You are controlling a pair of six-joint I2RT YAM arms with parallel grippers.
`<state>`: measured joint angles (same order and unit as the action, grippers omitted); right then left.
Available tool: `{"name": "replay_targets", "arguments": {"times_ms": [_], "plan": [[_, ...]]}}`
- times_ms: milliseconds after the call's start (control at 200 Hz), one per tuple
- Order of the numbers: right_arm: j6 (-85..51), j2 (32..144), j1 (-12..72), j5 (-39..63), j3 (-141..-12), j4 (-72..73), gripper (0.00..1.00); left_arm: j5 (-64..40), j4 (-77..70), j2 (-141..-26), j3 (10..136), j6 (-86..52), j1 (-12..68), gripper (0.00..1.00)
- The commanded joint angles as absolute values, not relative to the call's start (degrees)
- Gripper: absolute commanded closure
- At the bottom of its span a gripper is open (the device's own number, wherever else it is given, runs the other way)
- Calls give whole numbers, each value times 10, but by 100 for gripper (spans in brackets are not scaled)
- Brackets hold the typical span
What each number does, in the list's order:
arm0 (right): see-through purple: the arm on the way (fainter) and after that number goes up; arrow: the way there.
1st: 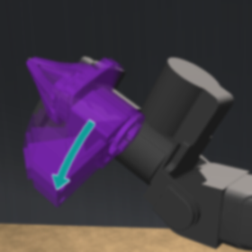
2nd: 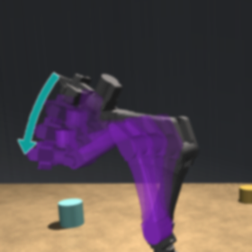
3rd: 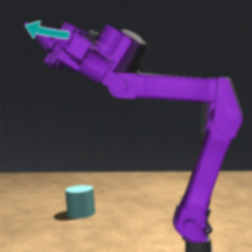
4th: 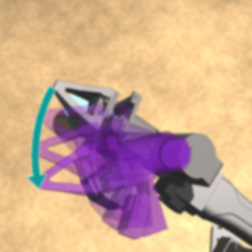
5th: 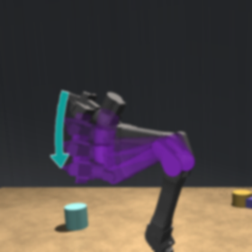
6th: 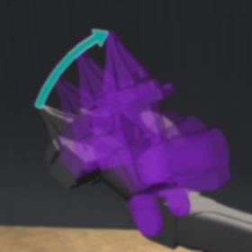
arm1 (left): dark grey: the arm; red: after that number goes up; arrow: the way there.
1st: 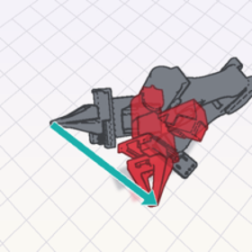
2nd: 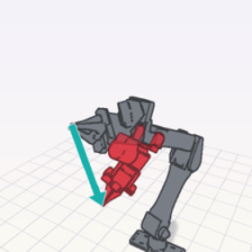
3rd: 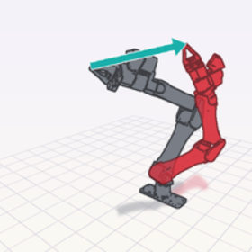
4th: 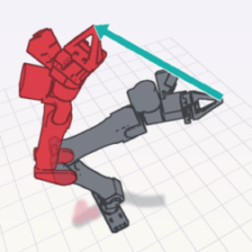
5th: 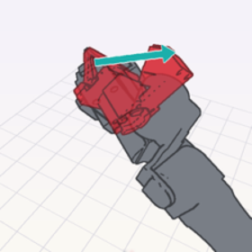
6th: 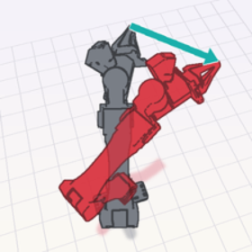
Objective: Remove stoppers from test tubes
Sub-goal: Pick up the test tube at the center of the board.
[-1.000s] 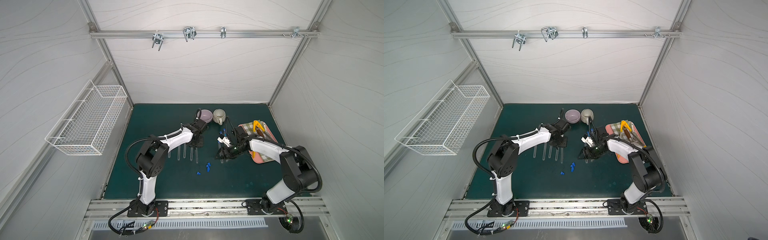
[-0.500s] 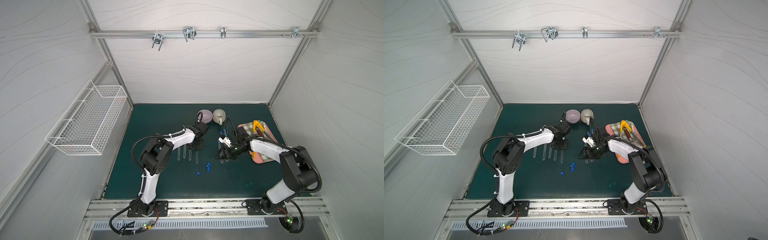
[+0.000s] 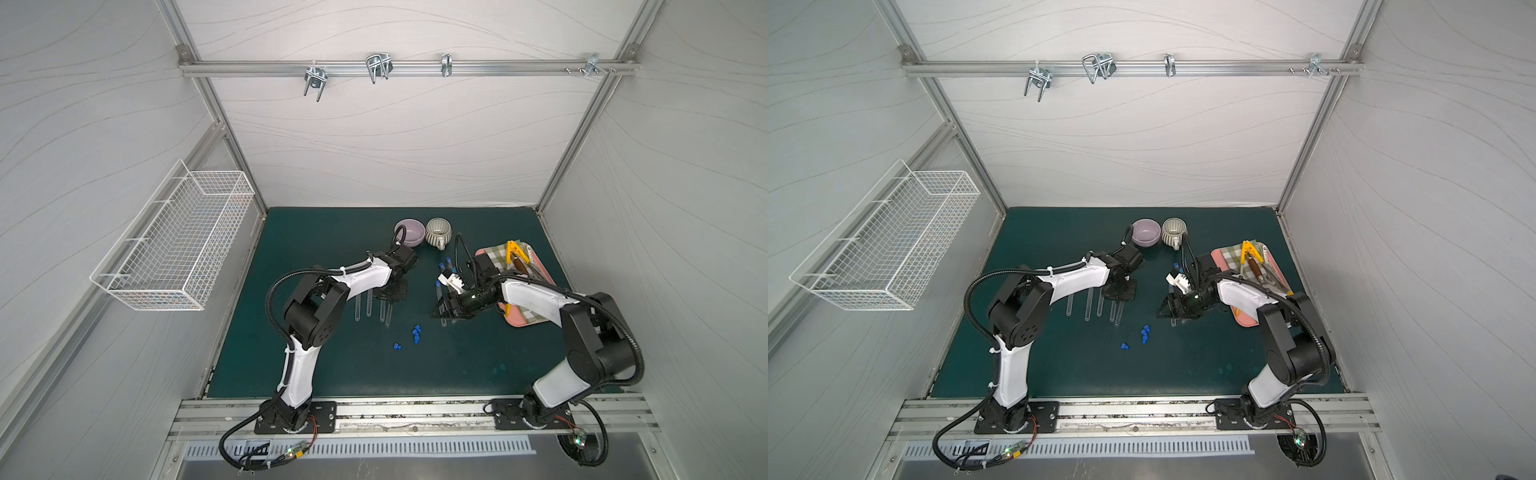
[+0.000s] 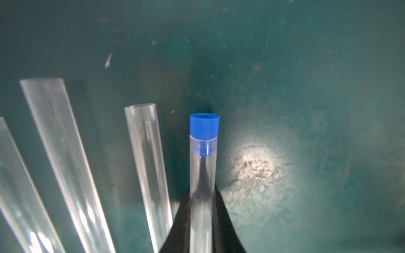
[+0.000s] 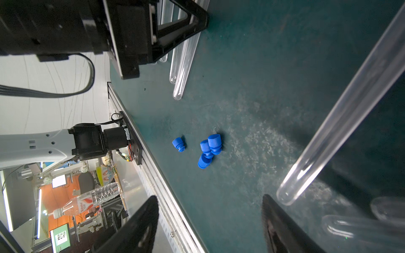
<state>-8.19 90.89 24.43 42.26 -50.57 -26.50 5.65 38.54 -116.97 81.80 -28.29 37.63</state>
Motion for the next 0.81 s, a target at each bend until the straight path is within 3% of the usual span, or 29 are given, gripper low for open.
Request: {"name": "replay_targets", "arguments": {"times_ms": [0, 130, 505, 800], "plan": [[-80, 891, 238, 437, -499, -262, 26, 57, 389, -1187, 833, -285, 379, 92], [-83, 888, 235, 440, -497, -259, 26, 41, 391, -1174, 841, -279, 381, 100], [-90, 891, 224, 472, -497, -253, 26, -8, 283, -1015, 734, -175, 393, 100], [-103, 897, 224, 525, -517, -241, 30, -11, 340, -886, 670, -84, 408, 99]]}}
